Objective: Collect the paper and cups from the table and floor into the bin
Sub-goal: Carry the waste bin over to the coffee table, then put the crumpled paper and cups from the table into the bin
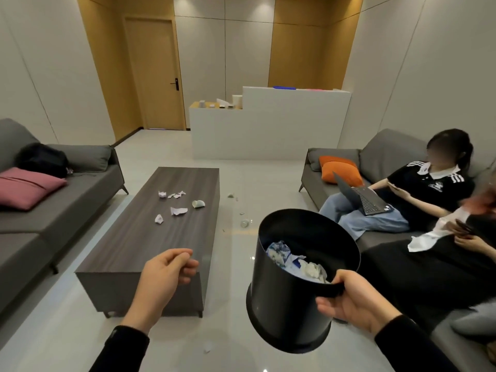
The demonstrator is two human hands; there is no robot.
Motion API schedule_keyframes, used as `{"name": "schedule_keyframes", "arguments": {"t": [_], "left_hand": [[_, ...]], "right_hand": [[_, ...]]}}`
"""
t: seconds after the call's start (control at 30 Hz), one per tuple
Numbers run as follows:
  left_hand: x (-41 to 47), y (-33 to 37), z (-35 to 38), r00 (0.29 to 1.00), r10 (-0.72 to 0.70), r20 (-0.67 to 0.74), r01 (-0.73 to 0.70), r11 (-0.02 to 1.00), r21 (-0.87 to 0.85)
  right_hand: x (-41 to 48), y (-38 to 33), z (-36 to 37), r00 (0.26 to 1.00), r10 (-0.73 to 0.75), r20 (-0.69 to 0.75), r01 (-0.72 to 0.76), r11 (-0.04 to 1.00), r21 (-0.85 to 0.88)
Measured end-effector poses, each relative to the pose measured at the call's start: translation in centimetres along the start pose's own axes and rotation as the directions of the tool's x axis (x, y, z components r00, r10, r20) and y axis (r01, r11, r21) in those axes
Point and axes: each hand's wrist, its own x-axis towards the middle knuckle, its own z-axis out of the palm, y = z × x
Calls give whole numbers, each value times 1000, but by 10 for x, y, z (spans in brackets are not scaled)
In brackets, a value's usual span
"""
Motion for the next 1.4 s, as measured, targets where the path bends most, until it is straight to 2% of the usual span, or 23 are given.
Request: {"name": "schedule_keyframes", "arguments": {"t": [0.2,0.4,0.5,0.73,1.0,1.2,1.4], "left_hand": [[104,-15,34,996,-51,-69,52,999,3],[211,-12,80,983,-50,-176,51,999,2],[261,-8,106,973,-79,-217,79,997,-7],[369,-19,139,950,-137,-280,137,990,-20],[548,-67,134,933,-213,-289,207,977,-50],[715,-69,124,942,-250,-224,248,968,-34],[822,-93,124,920,-349,-176,353,936,-11]], "right_hand": [[112,-64,23,997,64,46,-64,998,9],[229,-147,52,986,123,110,-114,990,-85],[279,-194,68,983,127,132,-104,980,-171],[386,-270,112,984,118,136,-86,971,-222],[536,-322,196,973,204,105,-169,948,-271],[647,-368,283,968,235,86,-205,941,-268],[738,-393,324,958,285,33,-265,924,-275]]}}
